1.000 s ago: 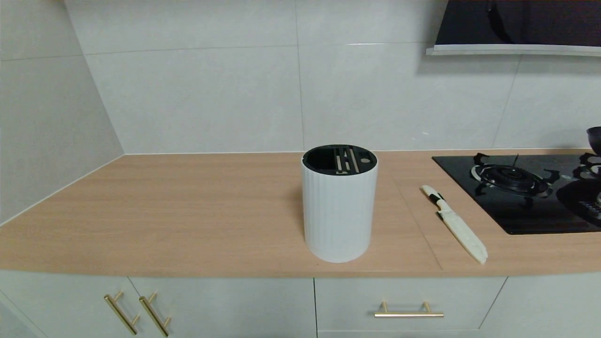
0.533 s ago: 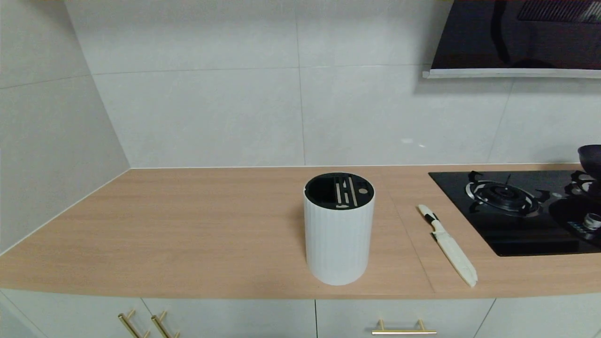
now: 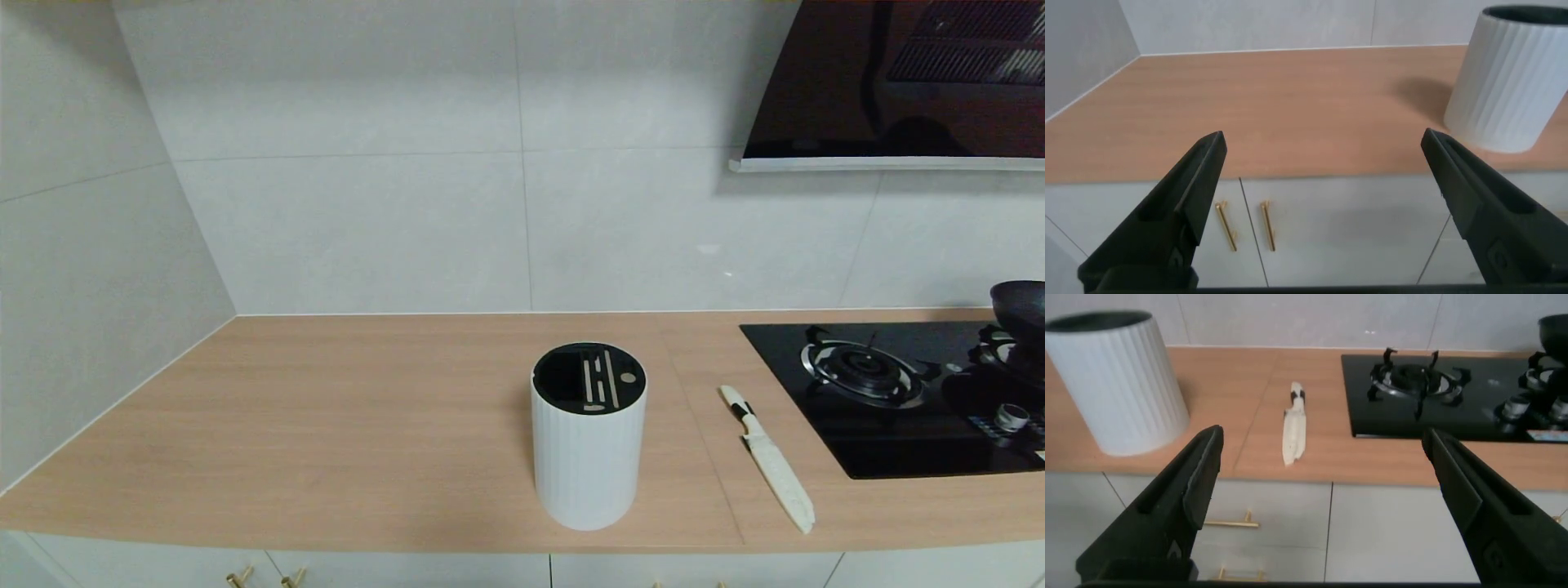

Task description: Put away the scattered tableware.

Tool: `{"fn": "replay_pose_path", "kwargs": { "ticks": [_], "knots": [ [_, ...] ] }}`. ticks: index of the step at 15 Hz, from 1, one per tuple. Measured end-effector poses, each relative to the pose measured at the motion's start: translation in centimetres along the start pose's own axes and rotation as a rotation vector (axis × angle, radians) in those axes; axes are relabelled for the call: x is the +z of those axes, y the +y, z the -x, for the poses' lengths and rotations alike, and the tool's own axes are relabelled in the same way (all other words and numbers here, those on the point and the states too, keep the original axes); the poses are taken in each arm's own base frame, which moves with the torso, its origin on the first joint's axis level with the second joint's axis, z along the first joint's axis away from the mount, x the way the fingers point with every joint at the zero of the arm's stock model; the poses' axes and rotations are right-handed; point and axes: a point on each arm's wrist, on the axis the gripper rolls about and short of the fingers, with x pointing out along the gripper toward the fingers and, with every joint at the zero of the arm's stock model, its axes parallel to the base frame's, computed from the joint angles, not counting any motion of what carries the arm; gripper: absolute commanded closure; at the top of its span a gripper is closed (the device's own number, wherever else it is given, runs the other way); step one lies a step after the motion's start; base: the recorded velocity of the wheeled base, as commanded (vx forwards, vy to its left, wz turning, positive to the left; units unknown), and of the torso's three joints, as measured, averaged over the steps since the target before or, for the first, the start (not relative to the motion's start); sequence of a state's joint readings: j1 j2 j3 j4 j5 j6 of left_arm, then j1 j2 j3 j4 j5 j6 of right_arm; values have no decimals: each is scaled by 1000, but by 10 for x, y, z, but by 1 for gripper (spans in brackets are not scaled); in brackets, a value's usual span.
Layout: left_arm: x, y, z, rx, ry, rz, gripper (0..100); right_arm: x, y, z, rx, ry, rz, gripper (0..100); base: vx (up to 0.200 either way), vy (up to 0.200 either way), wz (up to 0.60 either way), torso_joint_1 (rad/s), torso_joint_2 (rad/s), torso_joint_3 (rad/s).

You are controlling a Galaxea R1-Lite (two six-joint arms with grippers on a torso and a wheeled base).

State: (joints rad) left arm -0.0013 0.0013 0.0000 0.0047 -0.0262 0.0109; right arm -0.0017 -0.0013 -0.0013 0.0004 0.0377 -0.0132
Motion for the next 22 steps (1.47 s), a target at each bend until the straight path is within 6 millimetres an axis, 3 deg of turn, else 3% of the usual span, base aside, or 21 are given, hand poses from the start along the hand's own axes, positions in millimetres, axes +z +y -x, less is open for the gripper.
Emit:
{"fn": "replay_pose_path", "kwargs": {
  "ticks": [6,18,22],
  "knots": [
    [0,0,0,0,0,0,0,0,0,0,0,0,0,0,0,0,0,159,-331,-171],
    [0,0,0,0,0,0,0,1,0,0,-9,-6,-3,0,0,0,0,2,-5,-2],
    [0,0,0,0,0,0,0,42,0,15,27,-135,-117,0,0,0,0,0,0,0]
  ]
}}
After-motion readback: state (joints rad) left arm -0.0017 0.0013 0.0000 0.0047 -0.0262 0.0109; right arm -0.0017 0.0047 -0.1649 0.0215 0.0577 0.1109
